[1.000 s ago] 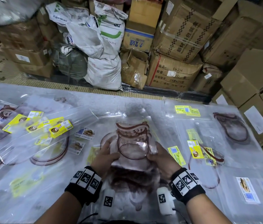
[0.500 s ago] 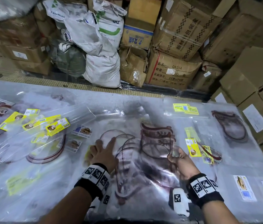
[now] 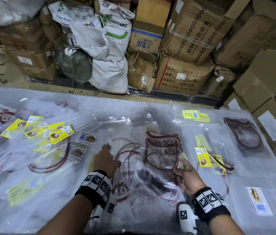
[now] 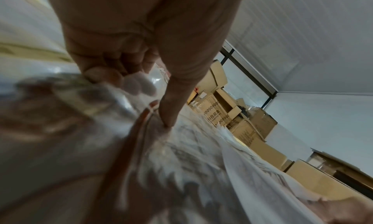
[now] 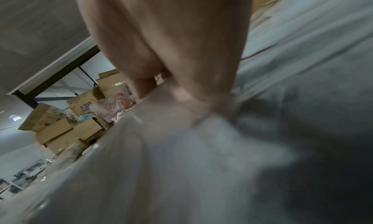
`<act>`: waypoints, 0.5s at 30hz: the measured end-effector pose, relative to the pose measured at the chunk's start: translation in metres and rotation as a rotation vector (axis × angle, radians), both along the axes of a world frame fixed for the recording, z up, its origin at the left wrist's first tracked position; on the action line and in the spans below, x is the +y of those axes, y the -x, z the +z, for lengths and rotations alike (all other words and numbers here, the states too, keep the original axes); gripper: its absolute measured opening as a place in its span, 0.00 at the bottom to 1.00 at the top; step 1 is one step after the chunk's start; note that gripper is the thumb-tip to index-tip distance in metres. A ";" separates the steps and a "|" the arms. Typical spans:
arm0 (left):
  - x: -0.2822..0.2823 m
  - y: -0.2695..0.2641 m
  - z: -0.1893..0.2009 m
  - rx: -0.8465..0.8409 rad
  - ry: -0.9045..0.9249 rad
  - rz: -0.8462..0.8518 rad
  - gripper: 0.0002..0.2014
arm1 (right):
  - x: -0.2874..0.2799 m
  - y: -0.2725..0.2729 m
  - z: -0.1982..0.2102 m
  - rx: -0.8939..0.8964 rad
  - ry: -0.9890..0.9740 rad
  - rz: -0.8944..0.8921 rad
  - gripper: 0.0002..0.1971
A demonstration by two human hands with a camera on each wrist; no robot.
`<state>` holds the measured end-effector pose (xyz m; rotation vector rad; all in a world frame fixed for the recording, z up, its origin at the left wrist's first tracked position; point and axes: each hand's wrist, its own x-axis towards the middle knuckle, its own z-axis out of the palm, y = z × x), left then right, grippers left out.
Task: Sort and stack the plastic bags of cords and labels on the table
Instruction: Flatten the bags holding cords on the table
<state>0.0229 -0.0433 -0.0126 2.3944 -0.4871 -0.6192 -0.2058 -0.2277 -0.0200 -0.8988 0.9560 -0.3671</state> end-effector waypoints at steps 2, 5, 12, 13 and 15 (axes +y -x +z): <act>-0.001 0.002 0.003 -0.028 0.148 0.023 0.24 | 0.002 0.000 -0.002 -0.028 -0.011 -0.013 0.24; -0.004 0.004 0.008 -0.022 0.281 -0.023 0.17 | 0.002 0.000 -0.009 -0.016 0.004 -0.041 0.25; 0.002 0.007 0.013 0.138 0.157 -0.113 0.17 | 0.002 0.003 -0.014 -0.039 0.019 -0.056 0.28; 0.004 0.007 0.014 0.160 0.212 -0.076 0.08 | 0.002 0.003 -0.014 -0.038 0.024 -0.060 0.29; 0.008 0.007 0.018 0.349 0.425 -0.022 0.07 | 0.002 0.003 -0.016 -0.039 0.031 -0.068 0.29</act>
